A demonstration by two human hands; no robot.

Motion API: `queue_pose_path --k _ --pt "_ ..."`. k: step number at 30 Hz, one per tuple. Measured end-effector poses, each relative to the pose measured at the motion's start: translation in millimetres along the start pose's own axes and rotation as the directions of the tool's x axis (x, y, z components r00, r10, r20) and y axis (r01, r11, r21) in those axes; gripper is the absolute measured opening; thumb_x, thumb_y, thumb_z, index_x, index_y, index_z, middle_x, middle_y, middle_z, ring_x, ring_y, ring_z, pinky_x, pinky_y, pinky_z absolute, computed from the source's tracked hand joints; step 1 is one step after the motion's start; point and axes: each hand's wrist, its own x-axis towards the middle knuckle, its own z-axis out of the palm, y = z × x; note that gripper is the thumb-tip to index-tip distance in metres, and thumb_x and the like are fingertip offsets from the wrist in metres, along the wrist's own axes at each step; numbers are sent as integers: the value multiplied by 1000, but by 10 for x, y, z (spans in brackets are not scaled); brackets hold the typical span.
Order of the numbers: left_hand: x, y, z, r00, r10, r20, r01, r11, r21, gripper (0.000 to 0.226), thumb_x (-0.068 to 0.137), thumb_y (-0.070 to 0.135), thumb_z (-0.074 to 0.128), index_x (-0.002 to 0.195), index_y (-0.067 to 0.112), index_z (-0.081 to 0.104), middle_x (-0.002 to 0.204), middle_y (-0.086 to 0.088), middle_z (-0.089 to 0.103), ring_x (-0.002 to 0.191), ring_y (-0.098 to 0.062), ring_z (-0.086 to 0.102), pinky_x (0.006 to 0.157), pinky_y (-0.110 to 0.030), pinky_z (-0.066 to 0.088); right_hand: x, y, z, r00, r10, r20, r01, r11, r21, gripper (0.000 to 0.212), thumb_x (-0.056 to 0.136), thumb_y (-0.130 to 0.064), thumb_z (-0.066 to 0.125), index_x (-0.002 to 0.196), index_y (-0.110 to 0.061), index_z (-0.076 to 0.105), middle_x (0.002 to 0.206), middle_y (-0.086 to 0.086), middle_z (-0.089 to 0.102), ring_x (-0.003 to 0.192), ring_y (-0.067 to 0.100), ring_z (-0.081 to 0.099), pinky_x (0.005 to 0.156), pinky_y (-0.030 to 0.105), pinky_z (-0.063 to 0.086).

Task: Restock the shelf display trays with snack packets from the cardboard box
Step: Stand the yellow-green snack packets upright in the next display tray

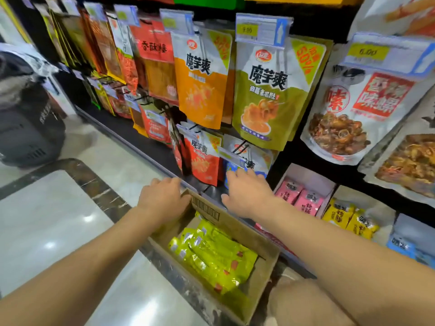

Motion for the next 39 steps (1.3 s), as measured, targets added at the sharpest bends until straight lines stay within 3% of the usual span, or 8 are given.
queue_pose_path --k 8,16,20,23,26,29,34,39 --pt "208 9 841 977 -66 203 88 991 -100 51 93 54 44 126 15 51 131 -12 57 123 -35 48 97 -45 44 293 -272 1018 988 21 153 -31 997 65 54 95 -48 52 134 -12 44 138 13 50 130 36 45 103 50 40" --pt "258 232 1910 879 -149 452 189 981 -44 62 97 49 43 146 13 35 140 -15 54 130 -38 47 100 -43 43 257 -76 2141 927 41 372 -98 986 137 49 98 -47 48 137 -17 42 140 8 50 134 30 44 106 44 39" --pt "273 378 2373 795 -232 561 320 945 -64 57 96 46 44 140 12 37 137 -14 57 127 -37 53 99 -41 43 172 -57 2536 896 -8 443 -72 984 162 60 98 -46 50 147 -17 32 146 8 44 137 30 40 108 44 37" --pt "301 444 2745 770 -300 563 453 879 -150 71 95 42 46 148 4 20 139 -21 51 129 -39 50 101 -43 43 214 -57 2661 901 -39 431 -42 983 176 61 98 -46 50 148 -17 31 145 8 43 137 29 39 108 44 37" --pt "380 572 2970 730 -389 562 577 791 -202 88 96 40 50 154 0 -2 149 -24 33 132 -39 46 103 -43 43 332 4 2731 908 -37 418 -67 971 230 59 98 -44 50 148 -18 31 145 7 42 137 29 37 108 44 35" --pt "468 716 3125 697 -437 569 654 712 -255 101 91 38 59 153 -1 -10 152 -21 23 133 -39 44 107 -43 42 455 120 2780 911 4 413 -119 960 254 59 98 -45 50 148 -18 32 145 8 44 137 29 37 108 44 35" --pt "441 833 3272 653 -557 514 746 593 -304 92 91 16 62 154 1 -3 156 -18 12 130 -43 40 107 -41 37 508 254 2872 910 49 411 -160 957 240 57 98 -44 50 146 -19 33 143 7 45 137 28 38 109 43 36" --pt "355 795 3450 636 -632 442 759 408 -508 58 82 -5 54 137 3 35 133 -23 40 120 -44 43 103 -44 36 441 312 2997 897 27 441 -157 952 262 61 99 -43 50 151 -19 28 146 7 42 138 28 37 110 42 37"
